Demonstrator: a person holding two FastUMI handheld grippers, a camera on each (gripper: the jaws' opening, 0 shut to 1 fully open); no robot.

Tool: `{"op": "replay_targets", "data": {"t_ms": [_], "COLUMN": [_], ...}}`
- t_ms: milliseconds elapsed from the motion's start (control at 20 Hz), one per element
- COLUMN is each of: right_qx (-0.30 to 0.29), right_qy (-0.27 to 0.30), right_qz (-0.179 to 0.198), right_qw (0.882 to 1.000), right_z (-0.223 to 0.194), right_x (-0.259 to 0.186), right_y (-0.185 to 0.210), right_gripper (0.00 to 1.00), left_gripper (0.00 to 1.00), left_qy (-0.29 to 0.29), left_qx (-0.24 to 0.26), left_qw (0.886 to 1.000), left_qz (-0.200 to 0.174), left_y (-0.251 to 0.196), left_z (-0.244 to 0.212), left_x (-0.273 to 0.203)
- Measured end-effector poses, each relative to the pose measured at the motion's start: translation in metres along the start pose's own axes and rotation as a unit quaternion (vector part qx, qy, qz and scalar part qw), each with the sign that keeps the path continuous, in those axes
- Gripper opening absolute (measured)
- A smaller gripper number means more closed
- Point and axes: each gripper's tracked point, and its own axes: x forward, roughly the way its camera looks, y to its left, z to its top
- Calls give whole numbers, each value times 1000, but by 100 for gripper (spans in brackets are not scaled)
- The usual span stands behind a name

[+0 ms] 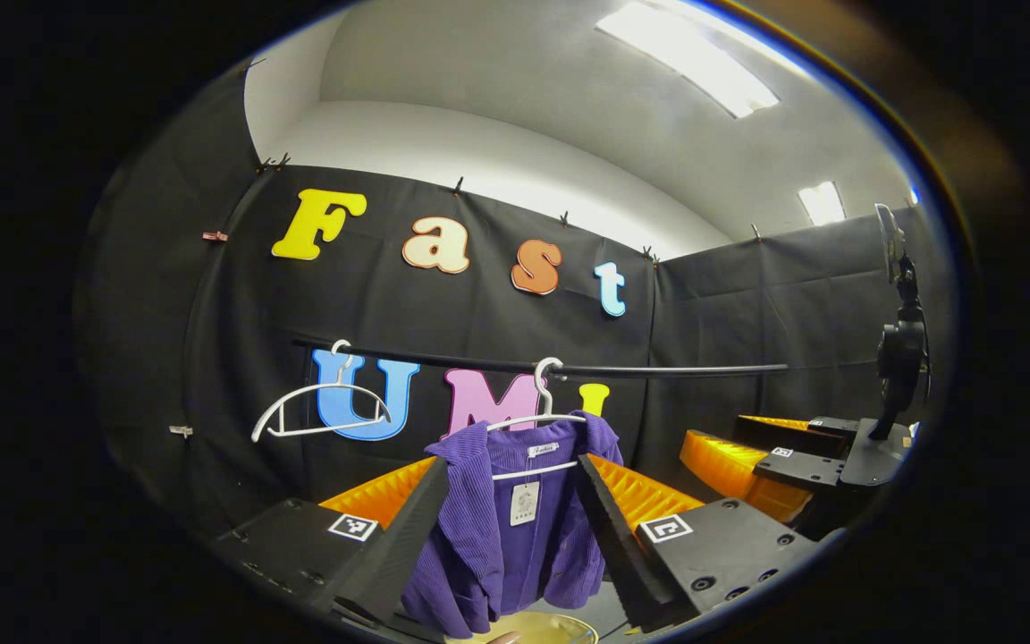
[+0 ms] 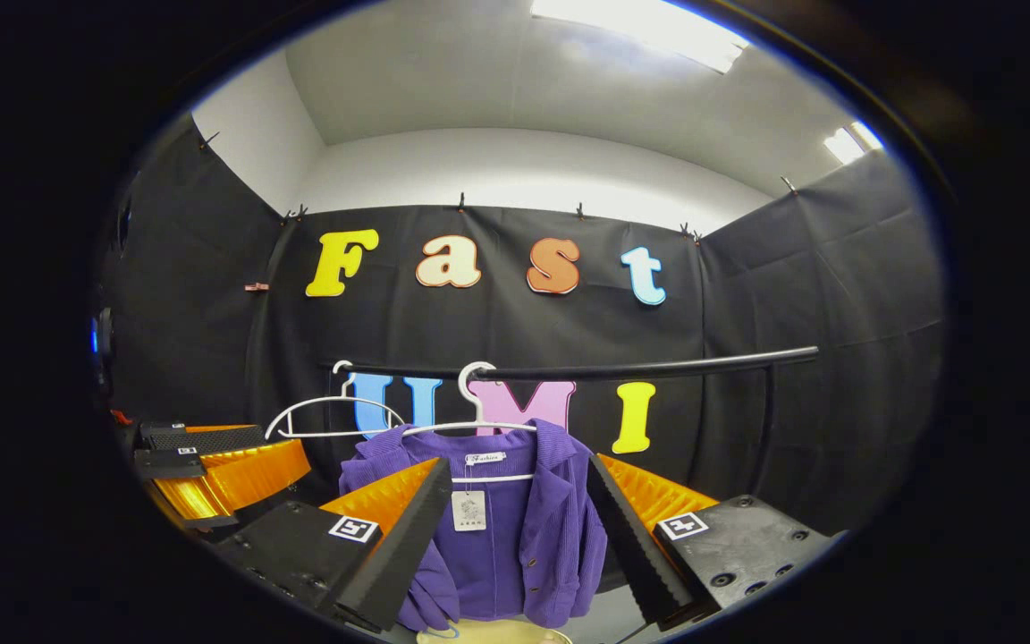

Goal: Grasp the clothes on the hanger with both hands and then place them into the laundry hamper below.

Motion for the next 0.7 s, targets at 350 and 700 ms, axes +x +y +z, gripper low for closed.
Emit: {"op": "replay_targets", "data": {"t_ms": [350,700], "right_qx": [-12,-42], "right_qy": [5,26], "right_qz": [-26,-68], "right_qw": [1000,996], "right_z": [0,-23], "right_x": [0,12], "right_y": [-1,-17], "right_gripper": [97,97], "left_gripper": [91,91], "left_qy": [8,31], "left_qx": [-2,-13], "left_qw": [1000,999], "left_qz": [-24,-30], "left_y": [14,26], "left_z": [-6,-32], "left_x": [-6,7]}}
